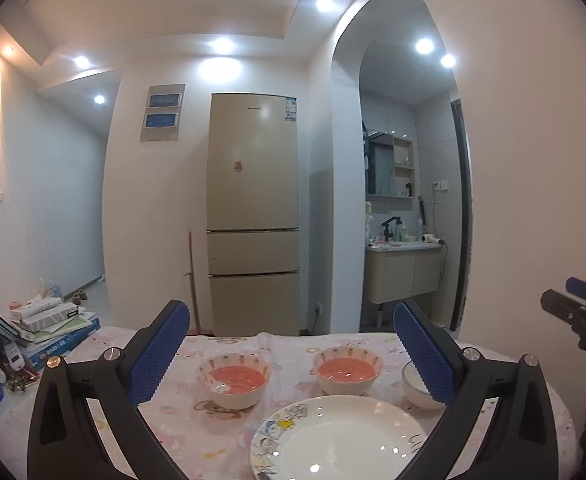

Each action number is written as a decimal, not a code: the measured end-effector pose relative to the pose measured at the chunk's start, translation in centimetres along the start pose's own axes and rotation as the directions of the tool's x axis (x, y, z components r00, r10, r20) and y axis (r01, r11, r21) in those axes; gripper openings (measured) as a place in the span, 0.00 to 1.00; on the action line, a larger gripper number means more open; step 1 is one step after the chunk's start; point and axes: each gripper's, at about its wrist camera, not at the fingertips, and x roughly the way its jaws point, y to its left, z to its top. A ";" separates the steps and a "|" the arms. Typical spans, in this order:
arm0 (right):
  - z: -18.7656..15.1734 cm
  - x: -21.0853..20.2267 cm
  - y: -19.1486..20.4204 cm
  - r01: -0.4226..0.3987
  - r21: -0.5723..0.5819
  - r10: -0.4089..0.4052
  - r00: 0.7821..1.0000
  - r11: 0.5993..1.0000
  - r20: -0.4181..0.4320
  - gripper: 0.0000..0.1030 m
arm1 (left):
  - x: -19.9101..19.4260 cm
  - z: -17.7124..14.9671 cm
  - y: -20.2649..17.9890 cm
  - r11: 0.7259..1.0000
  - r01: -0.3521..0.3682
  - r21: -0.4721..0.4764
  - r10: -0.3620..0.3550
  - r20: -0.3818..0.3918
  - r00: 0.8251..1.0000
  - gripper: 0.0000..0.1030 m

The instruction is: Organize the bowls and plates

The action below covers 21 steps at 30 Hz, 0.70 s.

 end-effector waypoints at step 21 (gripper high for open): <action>13.0 6.9 4.3 -0.152 -0.006 0.152 0.988 0.988 0.014 1.00 | 4.4 10.4 -3.4 0.990 -0.097 0.103 0.090 0.071 0.993 1.00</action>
